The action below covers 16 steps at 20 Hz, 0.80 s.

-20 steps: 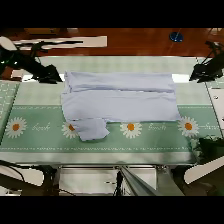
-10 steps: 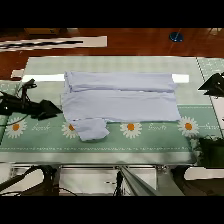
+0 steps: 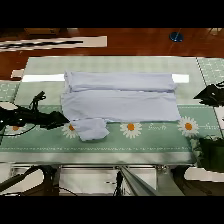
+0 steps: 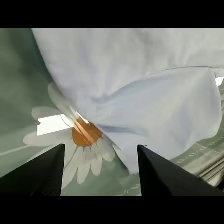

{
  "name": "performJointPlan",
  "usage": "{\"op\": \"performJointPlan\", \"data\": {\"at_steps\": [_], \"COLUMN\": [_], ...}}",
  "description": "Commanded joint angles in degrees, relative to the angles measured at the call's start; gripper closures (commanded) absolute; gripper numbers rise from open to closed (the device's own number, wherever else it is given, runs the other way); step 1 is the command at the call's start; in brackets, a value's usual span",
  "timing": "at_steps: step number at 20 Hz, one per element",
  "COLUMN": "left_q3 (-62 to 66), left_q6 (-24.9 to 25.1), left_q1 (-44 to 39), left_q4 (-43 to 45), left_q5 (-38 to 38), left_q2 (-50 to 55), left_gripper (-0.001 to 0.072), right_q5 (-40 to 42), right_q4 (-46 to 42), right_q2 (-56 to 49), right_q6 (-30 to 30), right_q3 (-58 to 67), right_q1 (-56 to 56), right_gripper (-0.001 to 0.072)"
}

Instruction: Fold the shirts.

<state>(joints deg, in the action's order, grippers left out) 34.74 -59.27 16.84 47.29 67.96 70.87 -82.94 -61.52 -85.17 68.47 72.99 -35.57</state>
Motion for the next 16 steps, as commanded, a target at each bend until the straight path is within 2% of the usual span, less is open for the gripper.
{"op": "performJointPlan", "data": {"at_steps": [1, 6, 7, 8, 9, 14, 15, 16], "left_q3": [-0.35, -0.33, -0.31, -0.33, -0.31, -0.20, -0.20, -0.13], "left_q6": [0.28, 0.81, 0.76, 0.76, 0.76, 0.76, 0.76, 0.76], "left_q1": [-4.35, -9.92, -10.62, -10.80, -10.80, -10.67, -10.69, -10.67], "left_q4": [-2.95, -4.09, -4.04, -4.02, -4.04, -4.04, -4.07, -4.07], "left_q5": [-7.50, -13.00, -12.92, -12.83, -12.70, -11.32, -11.06, -10.75], "left_q2": [2.93, 7.63, 8.90, 9.49, 9.62, 9.40, 9.27, 9.20], "left_gripper": [0.0148, 0.0151, 0.0254, 0.0528, 0.0679, 0.0682, 0.0682, 0.0682], "right_q5": [0.66, 0.31, -0.11, -0.63, -1.22, -1.90, -1.92, -1.92], "right_q4": [0.17, 1.99, 2.67, 2.75, 2.69, -1.55, -0.94, 0.00], "right_q2": [0.66, 1.25, 1.25, 1.25, 1.25, 1.25, 1.22, 1.22], "right_q6": [-0.28, -0.22, -0.24, -0.22, -0.22, 0.26, 0.26, 0.22], "right_q3": [-0.87, -0.87, -0.87, -0.85, -0.87, -1.77, -3.06, -4.50], "right_q1": [-0.07, -0.07, -0.02, -0.02, -0.02, -1.77, -2.73, -3.50], "right_gripper": [0.0219, 0.0220, 0.0220, 0.0220, 0.0220, 0.0211, 0.0199, 0.0143]}}
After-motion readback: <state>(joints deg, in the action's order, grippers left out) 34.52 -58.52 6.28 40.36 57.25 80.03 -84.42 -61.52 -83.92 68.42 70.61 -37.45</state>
